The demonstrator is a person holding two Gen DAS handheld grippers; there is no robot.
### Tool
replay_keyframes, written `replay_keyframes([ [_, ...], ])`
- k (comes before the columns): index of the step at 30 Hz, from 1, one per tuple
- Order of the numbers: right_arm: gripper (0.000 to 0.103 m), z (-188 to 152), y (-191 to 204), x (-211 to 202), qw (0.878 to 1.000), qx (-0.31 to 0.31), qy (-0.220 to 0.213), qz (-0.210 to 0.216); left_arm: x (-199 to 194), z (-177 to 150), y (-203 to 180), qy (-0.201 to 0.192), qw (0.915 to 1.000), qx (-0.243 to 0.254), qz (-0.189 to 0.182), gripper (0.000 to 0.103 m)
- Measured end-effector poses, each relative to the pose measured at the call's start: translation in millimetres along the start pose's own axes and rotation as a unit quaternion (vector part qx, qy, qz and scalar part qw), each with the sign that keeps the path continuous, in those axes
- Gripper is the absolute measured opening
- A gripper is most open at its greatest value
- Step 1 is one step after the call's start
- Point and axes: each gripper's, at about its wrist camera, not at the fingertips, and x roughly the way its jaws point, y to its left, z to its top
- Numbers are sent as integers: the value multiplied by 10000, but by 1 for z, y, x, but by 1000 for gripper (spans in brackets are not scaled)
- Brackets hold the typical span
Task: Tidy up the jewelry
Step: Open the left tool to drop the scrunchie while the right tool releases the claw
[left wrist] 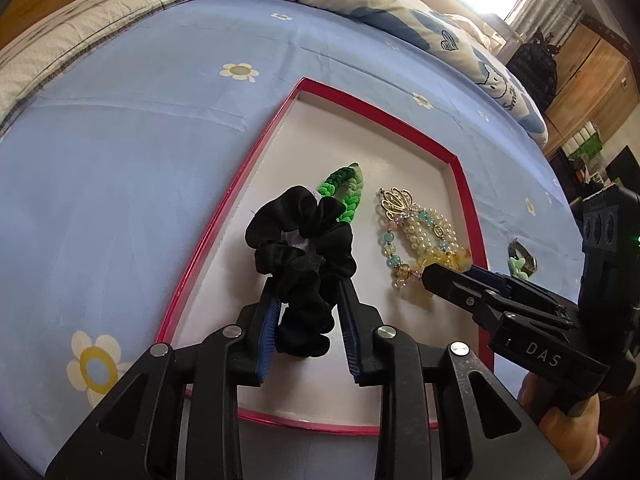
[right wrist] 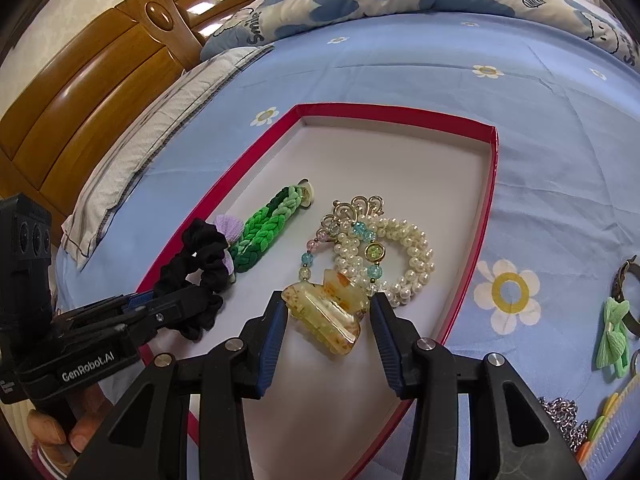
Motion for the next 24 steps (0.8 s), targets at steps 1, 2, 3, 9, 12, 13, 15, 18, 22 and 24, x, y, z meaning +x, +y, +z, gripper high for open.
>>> replay_keyframes([
  [1, 45, 0, -1, -1, 10000, 21, 3, 18, 0, 0, 0, 5, 10000, -2, -9, 26],
  [2, 45, 0, -1, -1, 10000, 38, 1, 34, -1, -1, -1, 11, 10000, -2, -19, 26],
  [3, 45, 0, -2, -3, 10000, 60, -11, 53, -2, -1, -1, 14, 10000, 0, -16, 26],
  [9, 48, -1, -2, -18, 9997, 127, -163, 157, -13, -2, -6, -74, 9999, 78, 70, 38],
  [12, 48, -3, -2, -31, 9992, 171, -282, 212, -19, -4, -11, -127, 9997, 137, 141, 46],
  [13, 48, -5, -2, -36, 9990, 193, -327, 233, -22, -4, -13, -151, 9997, 154, 136, 46],
  [15, 48, -8, -5, -47, 9984, 246, -421, 269, -25, -6, -15, -165, 9996, 188, 159, 46],
  [18, 49, -15, -9, -65, 9976, 310, -535, 300, -31, -7, -19, -190, 9995, 193, 148, 46],
  [22, 51, -28, -19, -87, 9967, 413, -650, 265, -42, -11, -27, -228, 9996, 181, -24, 46],
  [24, 51, -34, -26, -97, 9963, 464, -693, 229, -48, -12, -34, -258, 9994, 220, -100, 46],
])
